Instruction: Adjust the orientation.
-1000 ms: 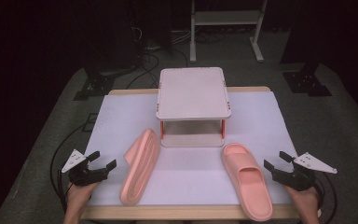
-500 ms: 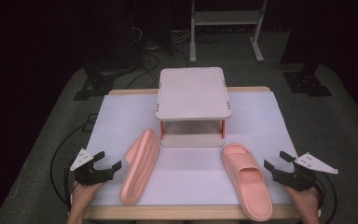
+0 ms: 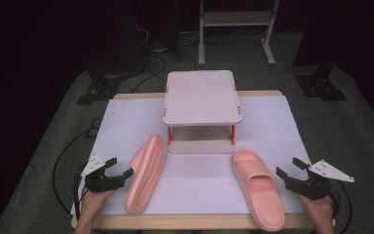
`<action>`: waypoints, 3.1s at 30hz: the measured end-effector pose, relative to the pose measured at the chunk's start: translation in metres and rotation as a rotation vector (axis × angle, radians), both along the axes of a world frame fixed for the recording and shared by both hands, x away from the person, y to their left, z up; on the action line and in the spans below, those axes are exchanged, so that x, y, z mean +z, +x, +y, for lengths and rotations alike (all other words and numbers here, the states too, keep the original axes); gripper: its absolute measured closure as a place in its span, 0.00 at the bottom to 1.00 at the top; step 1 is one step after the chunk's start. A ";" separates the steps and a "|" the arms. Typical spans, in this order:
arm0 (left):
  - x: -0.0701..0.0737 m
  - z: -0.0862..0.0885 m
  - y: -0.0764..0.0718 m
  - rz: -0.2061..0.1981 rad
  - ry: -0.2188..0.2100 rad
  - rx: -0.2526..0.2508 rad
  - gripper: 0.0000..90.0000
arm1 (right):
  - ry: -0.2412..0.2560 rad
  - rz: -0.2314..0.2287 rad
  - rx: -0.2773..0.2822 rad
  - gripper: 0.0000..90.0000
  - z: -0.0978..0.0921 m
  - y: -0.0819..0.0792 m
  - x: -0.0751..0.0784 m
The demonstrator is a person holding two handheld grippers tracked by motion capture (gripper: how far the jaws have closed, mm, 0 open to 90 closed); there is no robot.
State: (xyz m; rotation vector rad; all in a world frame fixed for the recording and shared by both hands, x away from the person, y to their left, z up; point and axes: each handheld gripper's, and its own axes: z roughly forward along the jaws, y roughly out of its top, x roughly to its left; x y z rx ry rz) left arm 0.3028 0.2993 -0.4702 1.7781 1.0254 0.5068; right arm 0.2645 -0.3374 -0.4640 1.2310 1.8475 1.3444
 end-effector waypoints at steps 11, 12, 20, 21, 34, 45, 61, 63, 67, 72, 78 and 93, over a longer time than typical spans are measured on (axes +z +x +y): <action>0.000 -0.011 0.006 0.026 -0.004 -0.076 0.40 | 0.001 0.003 0.005 0.25 0.002 0.000 0.000; -0.001 -0.012 0.007 0.032 -0.006 -0.076 0.40 | 0.000 0.002 0.005 0.25 0.002 0.000 0.000; 0.000 -0.018 0.011 0.029 0.006 -0.085 0.45 | 0.001 0.000 0.005 0.25 0.002 0.000 0.000; 0.000 -0.018 0.011 0.029 -0.001 -0.086 0.47 | 0.001 0.000 0.006 0.25 0.002 0.000 0.000; 0.002 -0.024 0.012 0.013 -0.007 -0.111 0.63 | -0.001 0.002 0.006 0.25 0.003 0.001 0.000; 0.004 -0.031 0.011 -0.008 -0.036 -0.133 0.64 | -0.002 0.002 0.010 0.25 0.003 0.000 0.000; 0.014 -0.043 0.005 -0.068 -0.055 -0.159 0.63 | -0.001 0.000 0.013 0.25 0.002 0.000 0.000; 0.014 -0.044 0.004 -0.070 -0.062 -0.162 0.62 | 0.000 0.002 0.014 0.25 0.003 0.000 0.000; 0.015 -0.044 0.004 -0.077 -0.066 -0.165 0.61 | 0.001 0.001 0.013 0.25 0.002 -0.001 0.000; 0.016 -0.045 0.003 -0.081 -0.075 -0.164 0.61 | 0.001 0.003 0.014 0.25 0.003 -0.001 0.000; 0.016 -0.049 0.004 -0.082 -0.083 -0.172 0.60 | 0.002 0.003 0.014 0.25 0.003 -0.001 0.000; 0.013 -0.069 0.004 -0.068 -0.064 -0.223 0.55 | 0.021 -0.016 0.031 0.24 0.000 -0.004 0.001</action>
